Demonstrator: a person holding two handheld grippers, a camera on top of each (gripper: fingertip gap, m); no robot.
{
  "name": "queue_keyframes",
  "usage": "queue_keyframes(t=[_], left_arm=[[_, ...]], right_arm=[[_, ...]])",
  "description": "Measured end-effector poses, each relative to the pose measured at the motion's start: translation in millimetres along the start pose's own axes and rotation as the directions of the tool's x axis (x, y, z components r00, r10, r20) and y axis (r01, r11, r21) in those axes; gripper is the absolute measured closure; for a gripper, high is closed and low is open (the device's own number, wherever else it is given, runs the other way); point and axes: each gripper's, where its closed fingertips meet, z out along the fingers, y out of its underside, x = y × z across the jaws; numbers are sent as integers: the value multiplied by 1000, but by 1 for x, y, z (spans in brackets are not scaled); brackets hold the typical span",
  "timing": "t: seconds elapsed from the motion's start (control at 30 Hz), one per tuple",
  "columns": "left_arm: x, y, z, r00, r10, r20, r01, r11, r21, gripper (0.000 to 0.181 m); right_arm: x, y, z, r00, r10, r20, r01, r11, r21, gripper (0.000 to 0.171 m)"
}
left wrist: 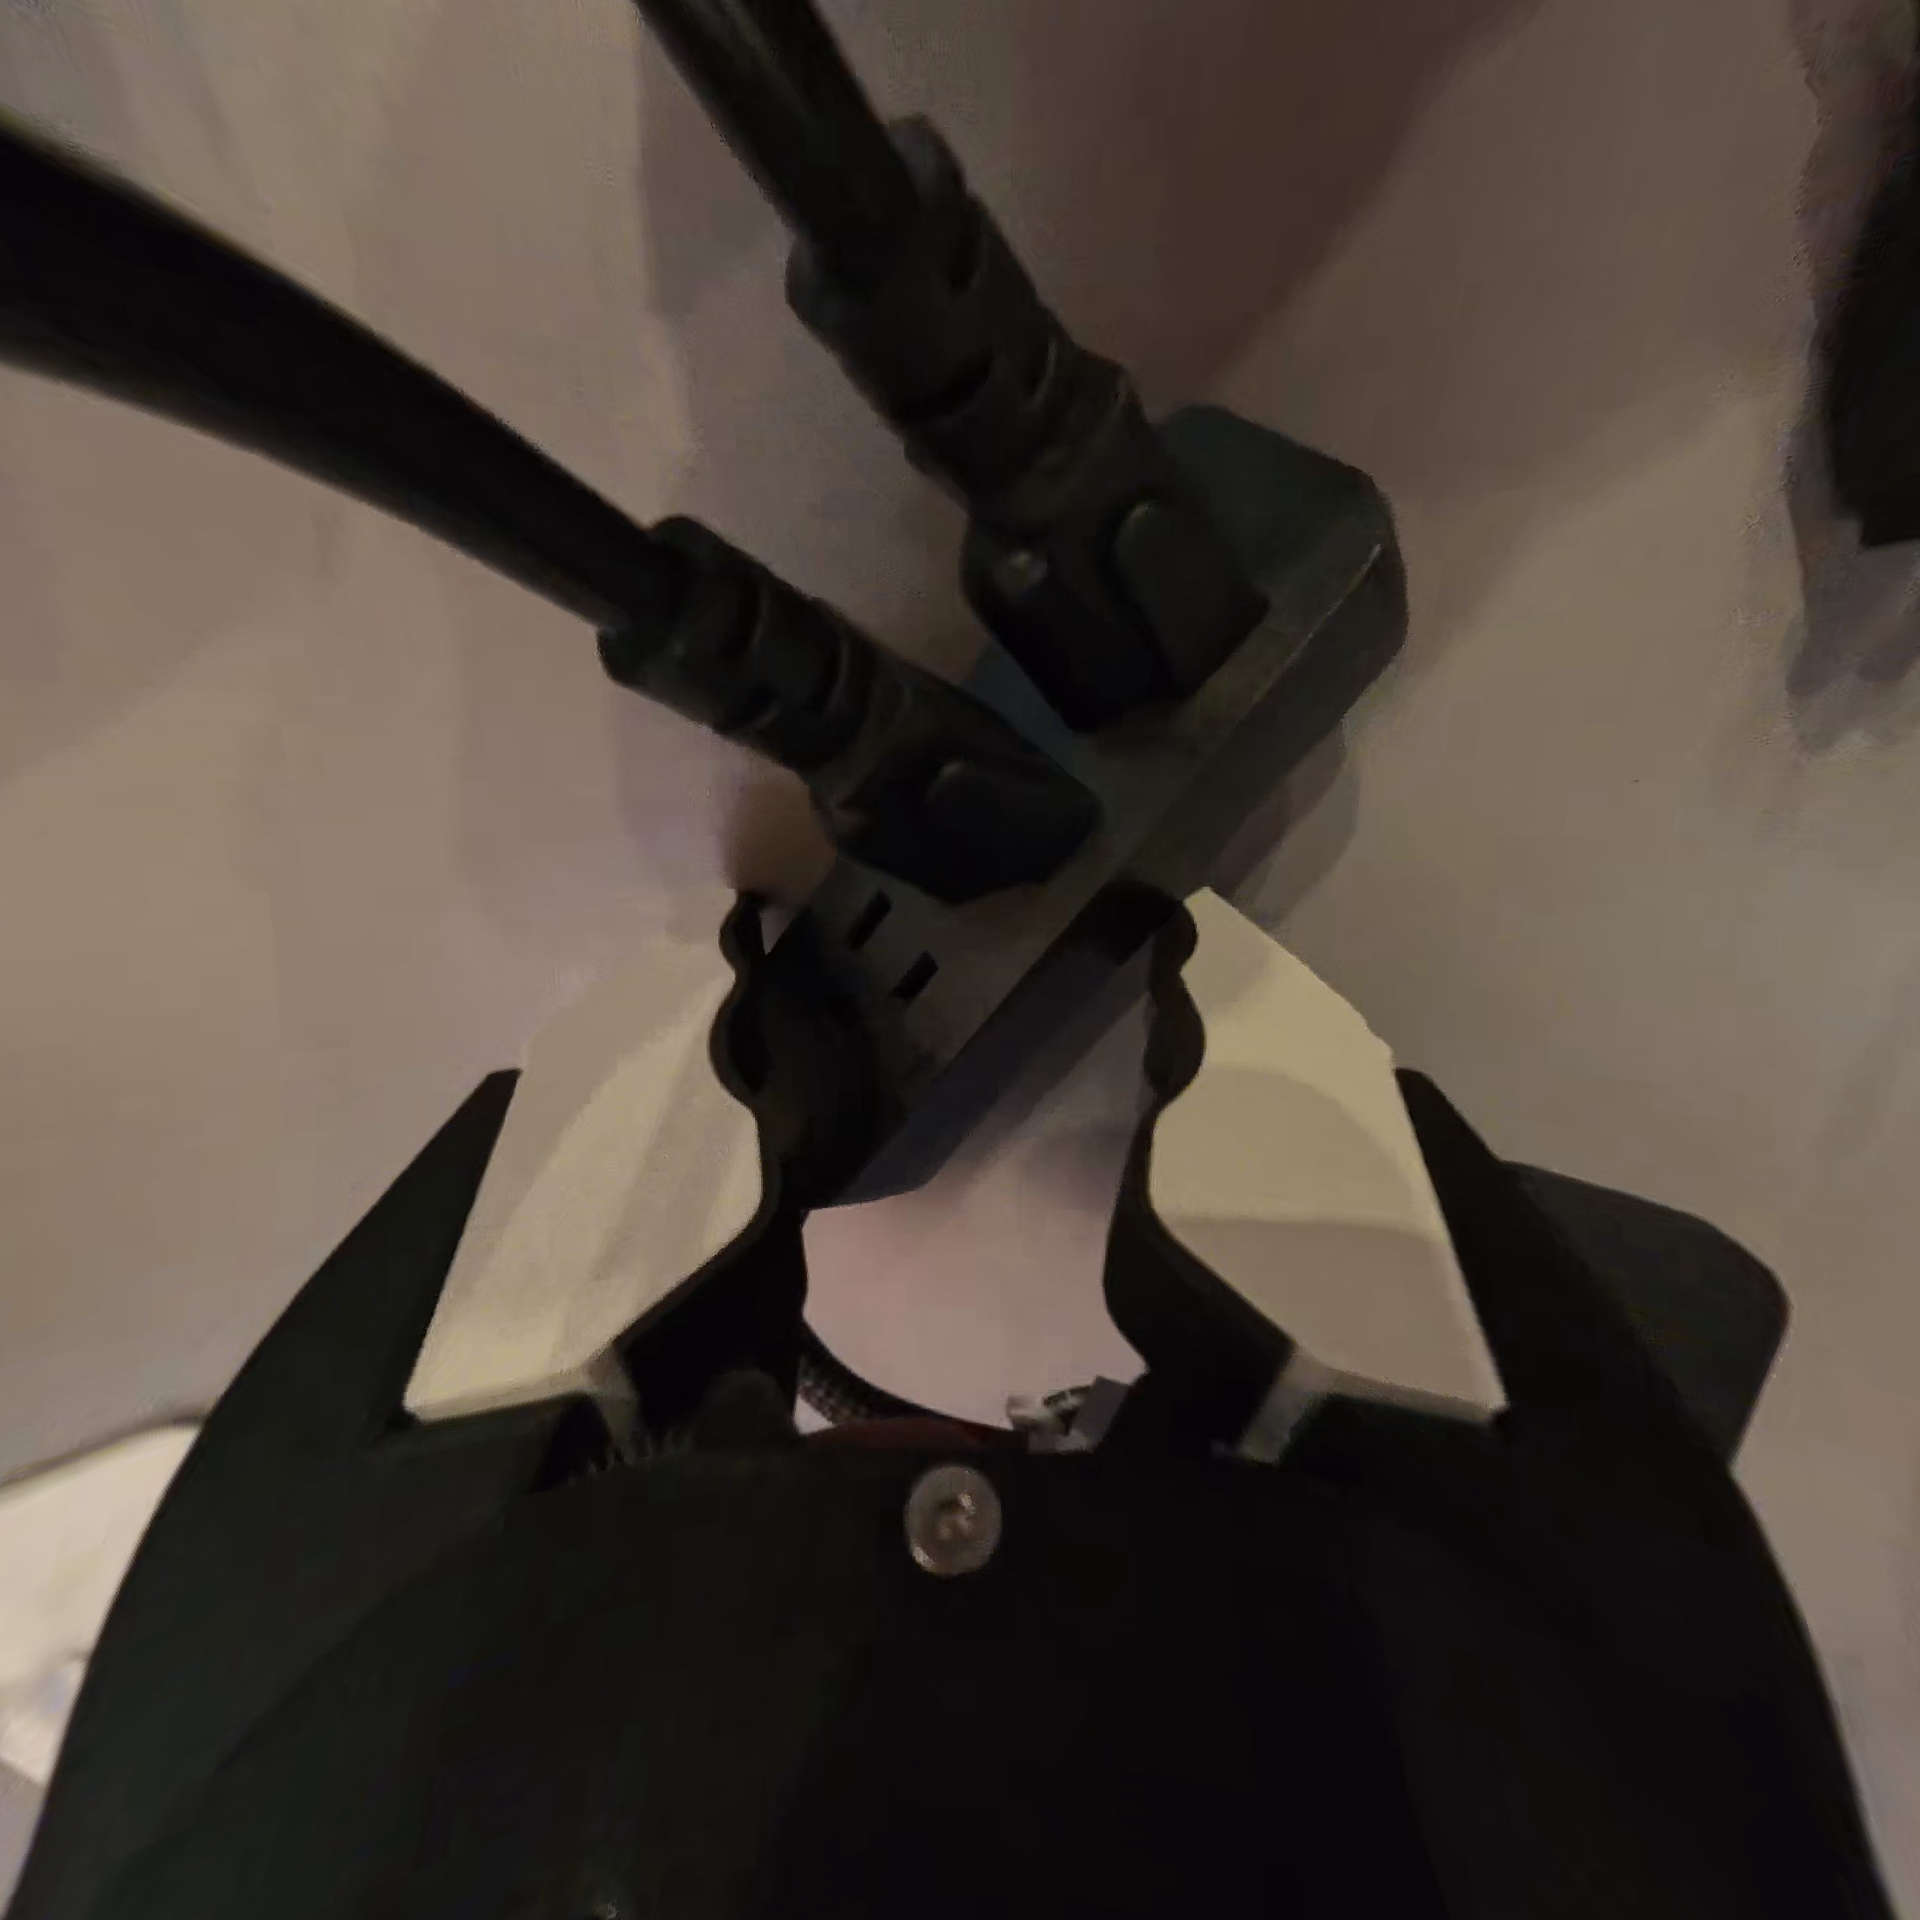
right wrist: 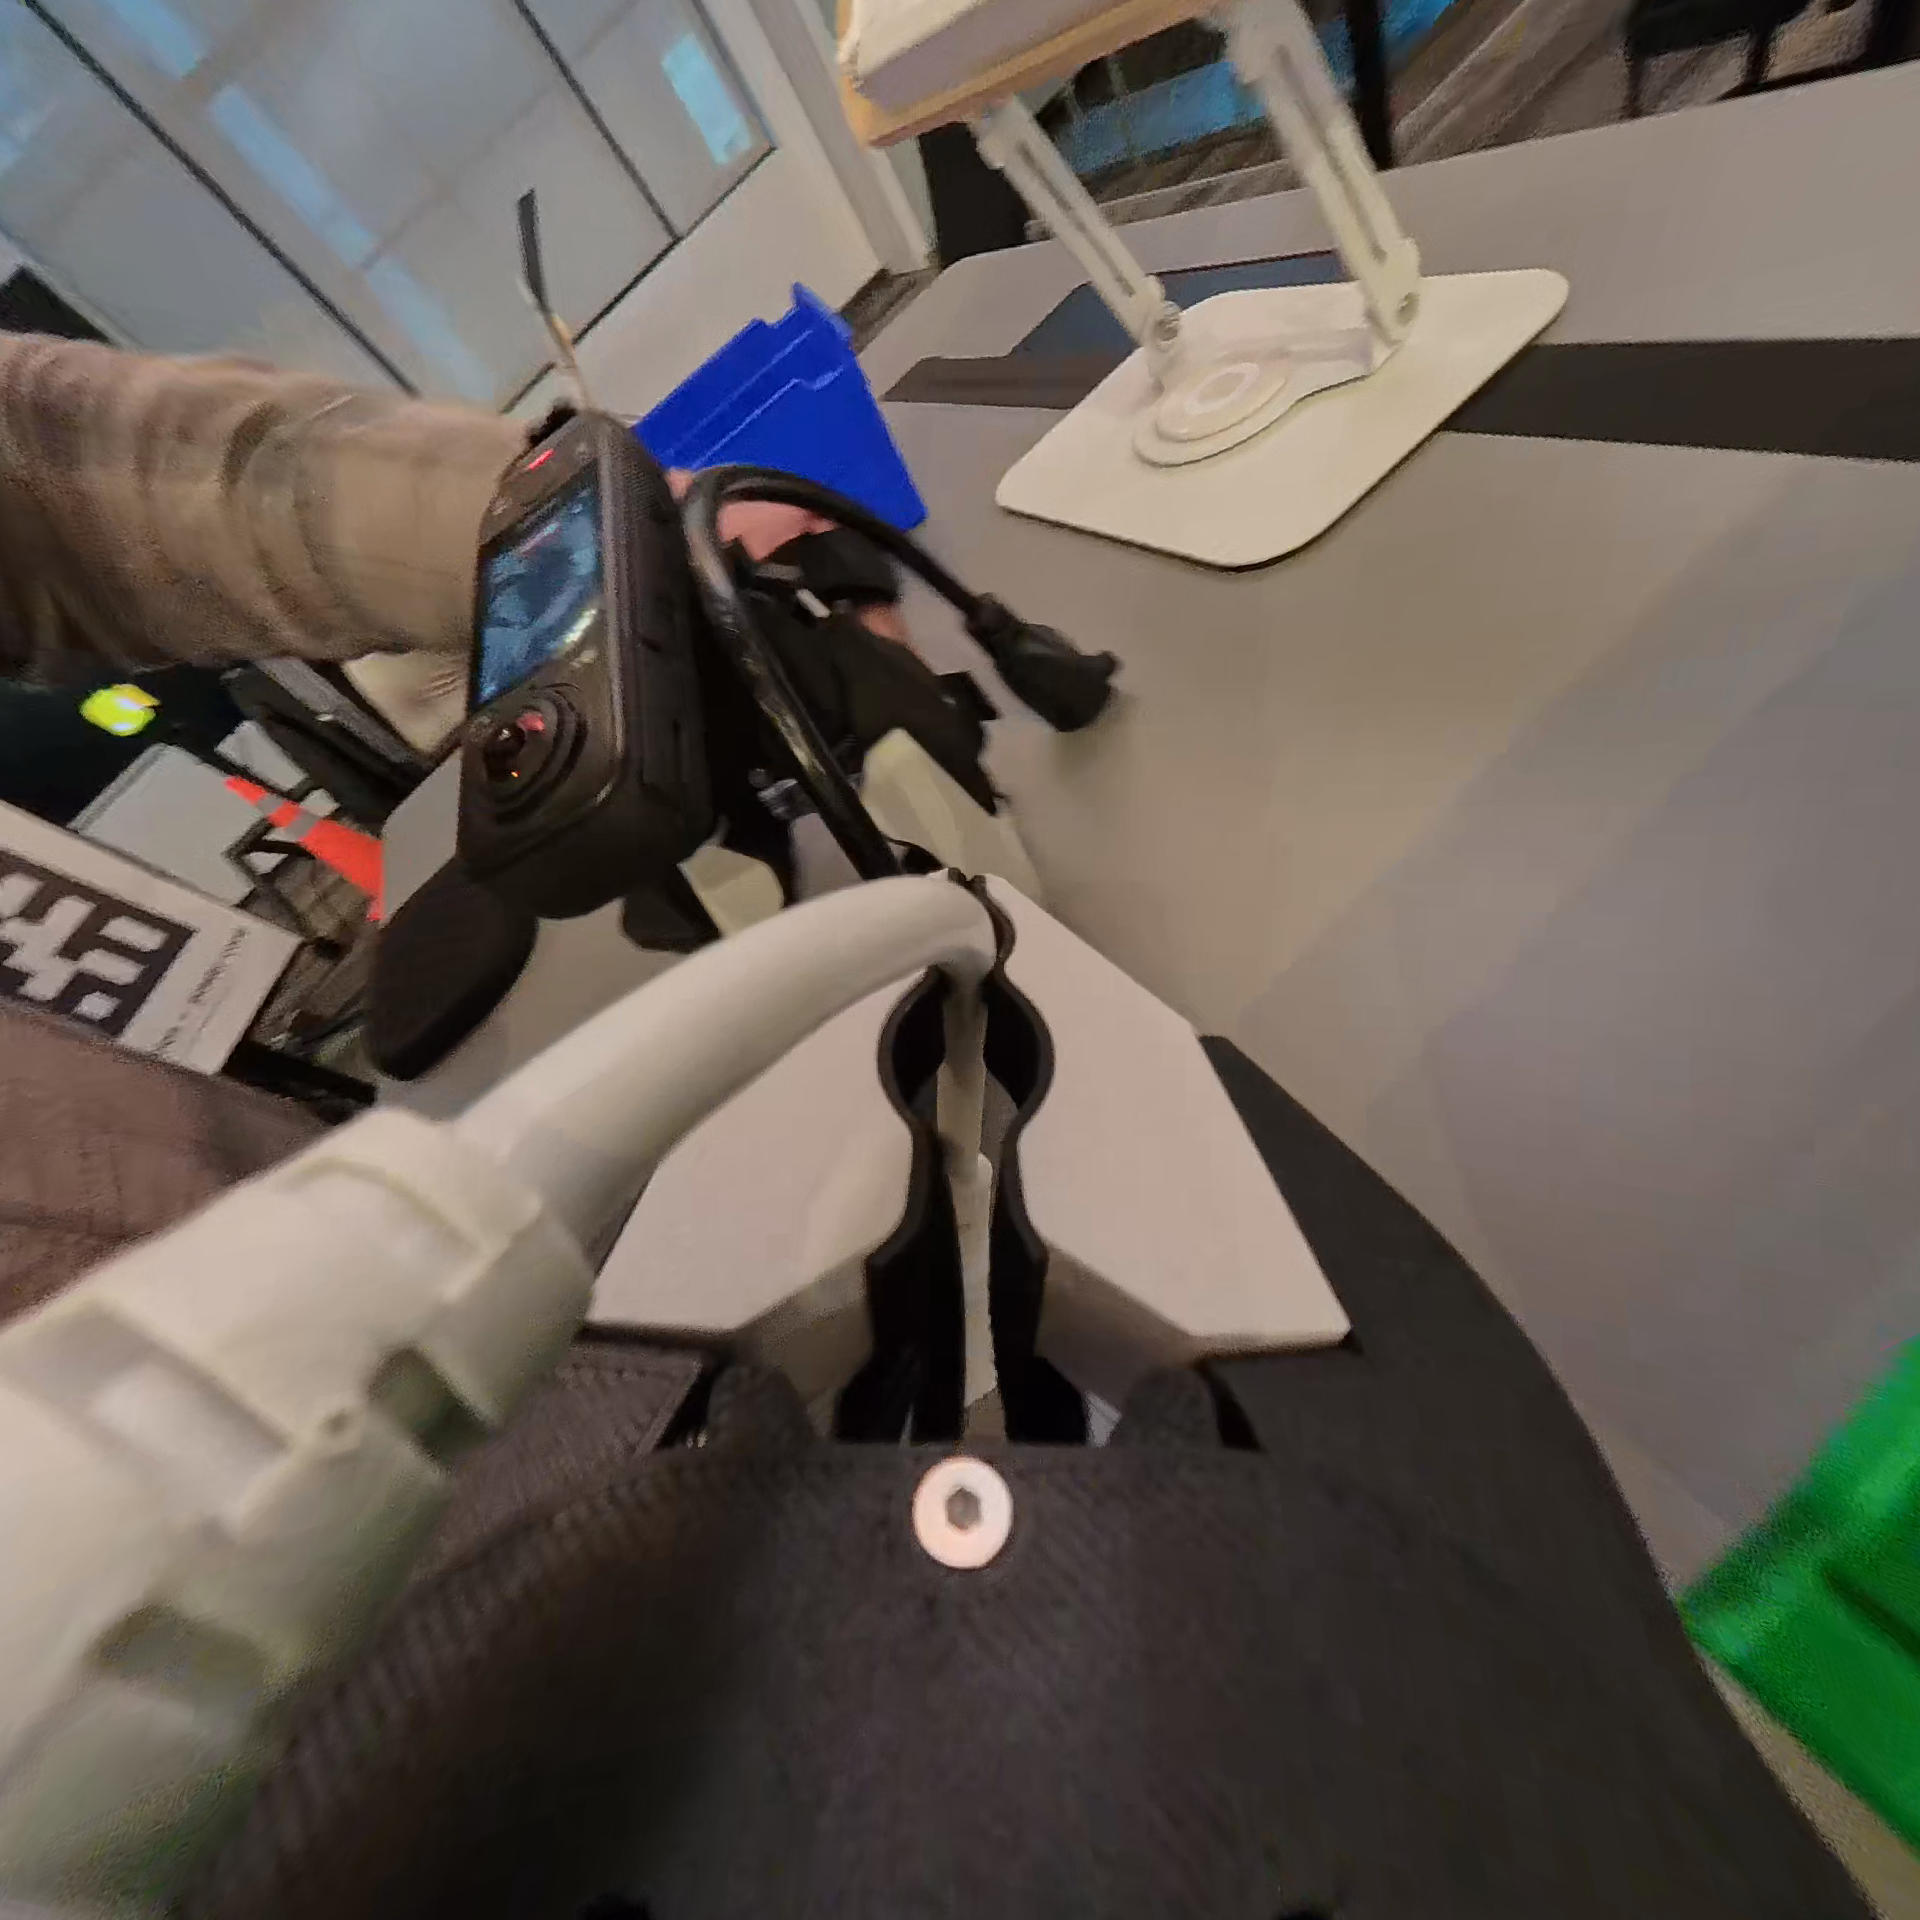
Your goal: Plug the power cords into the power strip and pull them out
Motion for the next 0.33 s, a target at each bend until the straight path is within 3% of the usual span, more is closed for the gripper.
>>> queue_keyframes(t=[0.2, 0.33], left_arm=[[15, 46, -9, 931, -340, 136, 338, 940, 41, 112], [18, 75, -17, 762, -600, 242, 592, 798, 112, 112]], right_arm=[[12, -22, -7, 987, -74, -142, 81, 996, 45, 171], [6, -40, -1, 978, -120, -171, 133, 989, 65, 171]])
